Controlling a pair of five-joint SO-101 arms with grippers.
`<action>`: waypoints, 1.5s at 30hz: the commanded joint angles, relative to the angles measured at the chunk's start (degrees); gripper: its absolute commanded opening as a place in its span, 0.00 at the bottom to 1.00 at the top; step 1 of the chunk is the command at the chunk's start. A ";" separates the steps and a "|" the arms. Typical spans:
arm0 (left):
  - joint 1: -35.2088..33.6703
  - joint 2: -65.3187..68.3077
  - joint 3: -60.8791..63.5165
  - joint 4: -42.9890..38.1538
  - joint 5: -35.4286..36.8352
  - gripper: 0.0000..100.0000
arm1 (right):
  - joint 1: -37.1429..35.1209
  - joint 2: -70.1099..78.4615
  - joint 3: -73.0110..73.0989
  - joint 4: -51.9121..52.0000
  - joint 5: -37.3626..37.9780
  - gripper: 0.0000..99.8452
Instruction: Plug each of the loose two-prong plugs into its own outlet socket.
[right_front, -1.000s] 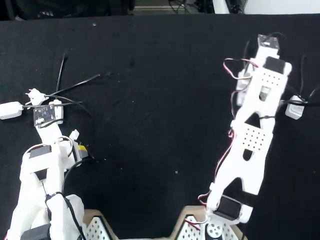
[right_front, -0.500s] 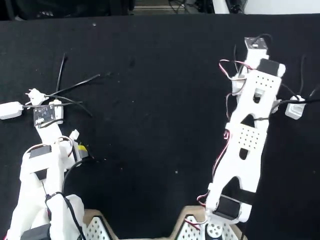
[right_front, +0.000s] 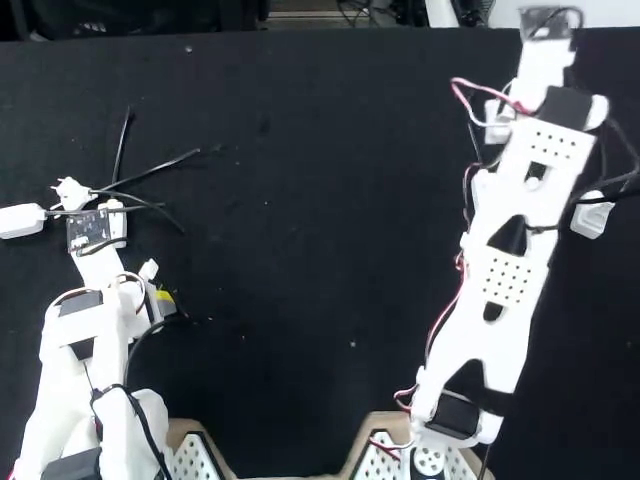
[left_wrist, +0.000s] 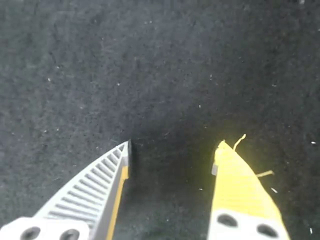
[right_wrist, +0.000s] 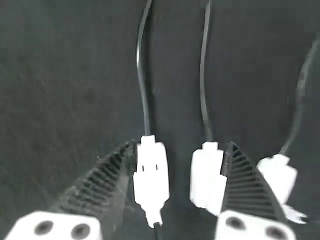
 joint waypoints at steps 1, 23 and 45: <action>-0.66 -0.53 -1.71 -0.53 0.70 0.27 | -1.23 -11.12 -2.59 1.93 0.18 0.25; -0.66 -0.53 -1.71 -0.53 0.62 0.27 | -30.95 -75.21 84.35 -8.70 -10.64 0.25; -1.19 -0.62 -2.86 -2.29 0.44 0.27 | -40.88 -82.42 154.95 -76.57 -14.86 0.15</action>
